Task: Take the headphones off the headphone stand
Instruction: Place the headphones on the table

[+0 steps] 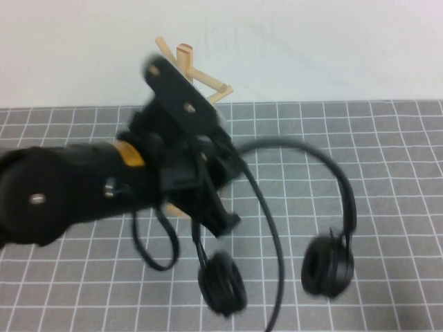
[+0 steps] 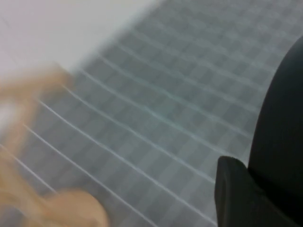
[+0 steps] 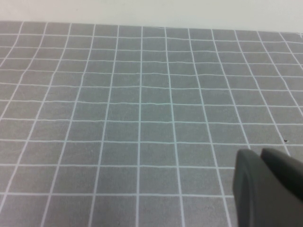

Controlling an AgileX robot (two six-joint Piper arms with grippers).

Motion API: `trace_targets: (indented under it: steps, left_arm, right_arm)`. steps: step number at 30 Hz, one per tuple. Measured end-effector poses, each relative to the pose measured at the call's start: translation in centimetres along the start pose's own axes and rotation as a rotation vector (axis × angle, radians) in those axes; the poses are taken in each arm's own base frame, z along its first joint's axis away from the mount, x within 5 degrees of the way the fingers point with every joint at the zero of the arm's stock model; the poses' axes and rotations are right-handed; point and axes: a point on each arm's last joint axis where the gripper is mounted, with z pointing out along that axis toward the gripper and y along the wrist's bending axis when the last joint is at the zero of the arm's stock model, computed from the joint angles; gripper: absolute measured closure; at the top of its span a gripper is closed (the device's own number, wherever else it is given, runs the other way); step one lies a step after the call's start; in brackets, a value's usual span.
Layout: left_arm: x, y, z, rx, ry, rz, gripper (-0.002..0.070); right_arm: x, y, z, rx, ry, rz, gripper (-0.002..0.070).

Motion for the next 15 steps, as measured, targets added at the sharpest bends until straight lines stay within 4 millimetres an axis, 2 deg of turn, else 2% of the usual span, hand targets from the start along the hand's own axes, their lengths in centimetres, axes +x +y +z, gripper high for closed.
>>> trace_targets:
  steps: [6, 15]
  left_arm:
    - [2.8, -0.6, 4.9, 0.068, 0.171, -0.092, 0.0529]
    - [6.6, 0.0, 12.9, 0.021, 0.268, -0.183, 0.0529]
  right_arm:
    - [0.0, 0.0, 0.0, 0.000, 0.000, 0.000, 0.0685]
    - [0.0, 0.0, 0.0, 0.000, 0.000, 0.000, 0.0685]
